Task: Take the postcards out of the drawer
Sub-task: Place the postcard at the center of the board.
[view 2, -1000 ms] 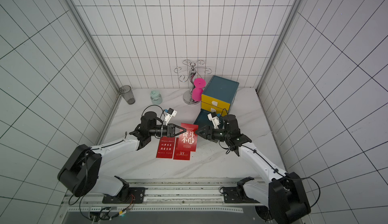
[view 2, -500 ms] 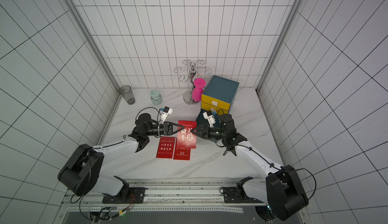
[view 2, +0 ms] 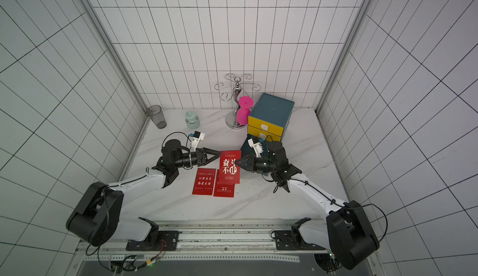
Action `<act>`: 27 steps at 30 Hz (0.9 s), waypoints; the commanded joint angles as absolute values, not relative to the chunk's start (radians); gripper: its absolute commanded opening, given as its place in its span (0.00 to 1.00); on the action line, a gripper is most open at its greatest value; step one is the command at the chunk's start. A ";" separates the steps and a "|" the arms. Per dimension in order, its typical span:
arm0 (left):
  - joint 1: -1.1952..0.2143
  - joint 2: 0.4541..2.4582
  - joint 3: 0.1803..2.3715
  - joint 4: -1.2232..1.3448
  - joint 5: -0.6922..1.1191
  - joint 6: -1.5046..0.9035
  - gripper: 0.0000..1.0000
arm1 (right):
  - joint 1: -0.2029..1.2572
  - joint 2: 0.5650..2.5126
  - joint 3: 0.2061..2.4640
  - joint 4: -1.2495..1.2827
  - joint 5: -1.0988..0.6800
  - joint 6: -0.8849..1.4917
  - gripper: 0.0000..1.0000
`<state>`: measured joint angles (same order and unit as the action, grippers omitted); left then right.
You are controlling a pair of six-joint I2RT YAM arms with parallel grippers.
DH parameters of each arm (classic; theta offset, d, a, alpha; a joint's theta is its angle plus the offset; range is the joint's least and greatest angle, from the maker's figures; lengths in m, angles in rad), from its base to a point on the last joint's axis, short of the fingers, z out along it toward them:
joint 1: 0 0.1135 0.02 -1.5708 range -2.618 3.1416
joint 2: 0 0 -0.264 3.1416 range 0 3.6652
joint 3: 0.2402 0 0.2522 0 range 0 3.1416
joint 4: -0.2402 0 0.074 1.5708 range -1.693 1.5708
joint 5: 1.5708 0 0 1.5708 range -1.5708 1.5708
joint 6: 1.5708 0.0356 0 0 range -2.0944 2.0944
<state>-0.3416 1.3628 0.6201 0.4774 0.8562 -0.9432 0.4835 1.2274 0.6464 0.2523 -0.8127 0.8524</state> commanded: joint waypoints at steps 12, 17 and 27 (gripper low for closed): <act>-0.100 1.041 0.825 -0.280 0.279 -0.621 0.63 | 0.843 1.591 0.949 0.214 -0.372 1.053 0.00; -0.052 1.022 0.878 -0.358 0.254 -0.582 0.64 | 0.953 1.761 1.111 0.198 -0.234 1.102 0.00; -0.035 0.991 0.992 -0.521 0.154 -0.455 0.69 | 1.035 2.034 1.339 0.190 -0.192 1.177 0.00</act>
